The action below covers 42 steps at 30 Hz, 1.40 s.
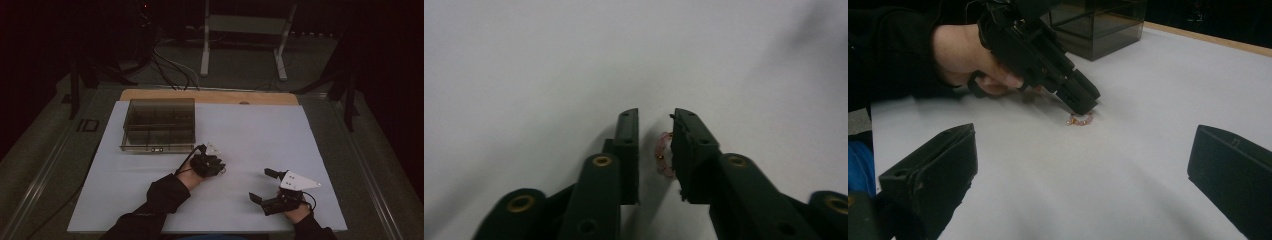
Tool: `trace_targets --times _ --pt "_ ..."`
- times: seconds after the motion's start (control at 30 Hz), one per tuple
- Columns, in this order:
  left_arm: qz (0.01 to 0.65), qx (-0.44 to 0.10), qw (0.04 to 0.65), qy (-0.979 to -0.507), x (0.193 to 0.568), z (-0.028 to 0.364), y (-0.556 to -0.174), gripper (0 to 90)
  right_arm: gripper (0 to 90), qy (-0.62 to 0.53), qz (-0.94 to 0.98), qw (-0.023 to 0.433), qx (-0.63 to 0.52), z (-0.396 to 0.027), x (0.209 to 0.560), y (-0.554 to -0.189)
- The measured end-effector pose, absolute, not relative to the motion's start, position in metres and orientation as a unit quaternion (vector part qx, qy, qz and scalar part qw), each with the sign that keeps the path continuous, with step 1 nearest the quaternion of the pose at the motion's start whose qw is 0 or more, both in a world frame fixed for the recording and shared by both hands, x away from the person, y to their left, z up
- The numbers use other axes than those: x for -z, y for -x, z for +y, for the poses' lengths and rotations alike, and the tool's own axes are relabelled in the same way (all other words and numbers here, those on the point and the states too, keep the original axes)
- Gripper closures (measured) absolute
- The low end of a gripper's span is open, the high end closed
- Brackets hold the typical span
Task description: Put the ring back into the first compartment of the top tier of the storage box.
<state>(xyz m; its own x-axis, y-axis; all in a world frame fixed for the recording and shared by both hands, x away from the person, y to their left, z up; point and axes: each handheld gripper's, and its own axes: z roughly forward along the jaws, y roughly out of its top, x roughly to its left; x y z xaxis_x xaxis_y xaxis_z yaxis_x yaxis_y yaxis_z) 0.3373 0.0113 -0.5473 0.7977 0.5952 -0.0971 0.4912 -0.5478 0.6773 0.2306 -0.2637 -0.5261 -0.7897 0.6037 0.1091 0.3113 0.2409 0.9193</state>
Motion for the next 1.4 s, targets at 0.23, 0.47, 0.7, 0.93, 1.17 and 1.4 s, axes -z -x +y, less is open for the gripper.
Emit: trace_targets --times 0.23,0.47,0.7,0.93,1.17,1.4 --pt "0.317 -0.073 0.351 -0.878 0.547 0.010 -0.339 87.3 0.0 -0.295 0.777 0.134 -0.540 -0.263 0.526 -0.231" --pt "0.316 -0.071 0.347 -0.880 0.546 0.010 -0.340 89.2 0.0 -0.295 0.777 0.134 -0.539 -0.263 0.526 -0.231" --pt "0.313 -0.068 0.353 -0.879 0.545 0.010 -0.340 90.0 0.0 -0.295 0.777 0.135 -0.539 -0.263 0.526 -0.231" --pt "0.307 -0.071 0.359 -0.878 0.540 0.009 -0.338 90.0 0.0 -0.295 0.777 0.135 -0.540 -0.264 0.526 -0.231" --pt "0.301 -0.070 0.368 -0.877 0.531 0.011 -0.337 90.0 0.0 -0.295 0.777 0.135 -0.540 -0.263 0.526 -0.231" --pt "0.292 -0.072 0.373 -0.878 0.522 0.012 -0.334 90.0 0.0 -0.295 0.777 0.135 -0.539 -0.263 0.526 -0.231"
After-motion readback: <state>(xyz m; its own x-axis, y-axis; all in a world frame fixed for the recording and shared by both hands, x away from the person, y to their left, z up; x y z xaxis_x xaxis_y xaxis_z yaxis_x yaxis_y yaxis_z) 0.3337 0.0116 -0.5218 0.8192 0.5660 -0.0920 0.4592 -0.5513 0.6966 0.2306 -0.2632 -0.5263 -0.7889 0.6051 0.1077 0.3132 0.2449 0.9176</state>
